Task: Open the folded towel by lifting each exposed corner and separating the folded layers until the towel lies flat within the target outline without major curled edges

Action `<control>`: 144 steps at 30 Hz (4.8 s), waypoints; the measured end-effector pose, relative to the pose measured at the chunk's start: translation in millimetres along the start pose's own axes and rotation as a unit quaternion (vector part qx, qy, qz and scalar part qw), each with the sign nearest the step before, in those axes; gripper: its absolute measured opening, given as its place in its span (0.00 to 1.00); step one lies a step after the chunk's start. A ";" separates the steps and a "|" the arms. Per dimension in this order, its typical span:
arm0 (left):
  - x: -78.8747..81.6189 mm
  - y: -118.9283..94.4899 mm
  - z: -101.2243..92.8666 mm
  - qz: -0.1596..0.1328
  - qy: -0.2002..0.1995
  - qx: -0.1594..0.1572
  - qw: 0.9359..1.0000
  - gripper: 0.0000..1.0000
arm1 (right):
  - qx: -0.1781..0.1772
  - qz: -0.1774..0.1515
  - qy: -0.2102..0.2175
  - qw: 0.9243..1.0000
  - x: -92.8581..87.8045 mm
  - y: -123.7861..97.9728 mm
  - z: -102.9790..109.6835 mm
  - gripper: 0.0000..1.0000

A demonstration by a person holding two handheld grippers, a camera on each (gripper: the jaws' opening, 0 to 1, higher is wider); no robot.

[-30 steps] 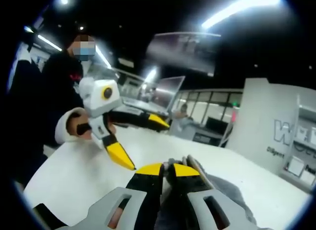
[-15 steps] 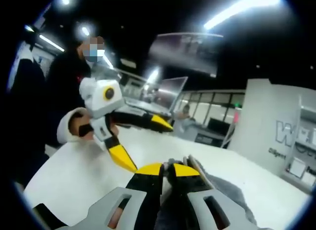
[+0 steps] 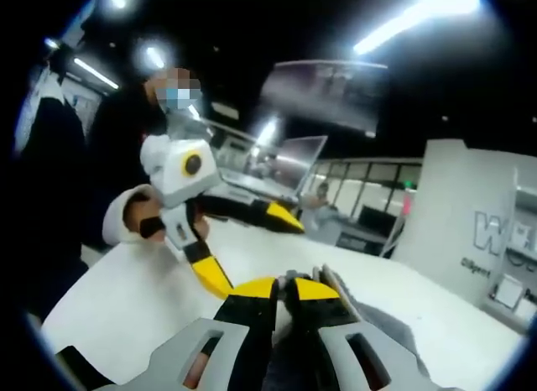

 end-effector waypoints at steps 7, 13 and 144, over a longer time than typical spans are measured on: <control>-1.1 0.9 0.0 0.006 0.011 -0.002 1.000 0.64 | 0.011 -0.006 -0.004 1.000 3.0 0.3 5.4 0.01; -1.3 0.9 0.3 0.009 0.016 -0.004 1.000 0.64 | 0.019 -0.010 -0.008 1.000 4.8 1.5 7.7 0.01; 0.5 1.2 -14.7 0.032 0.055 -0.001 0.998 0.15 | 0.058 -0.064 -0.132 0.988 20.6 -11.7 34.8 0.13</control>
Point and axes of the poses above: the point that each gripper's makers call its tool centre point, and the gripper's own axes: y roughly forward along the fingers, z roughly to its left, x roughly out of its top, the point moved 7 cm from there along -y, roughly backward along the fingers, and after that the axes turned 10 degrees about -x, right-handed, at the moved point
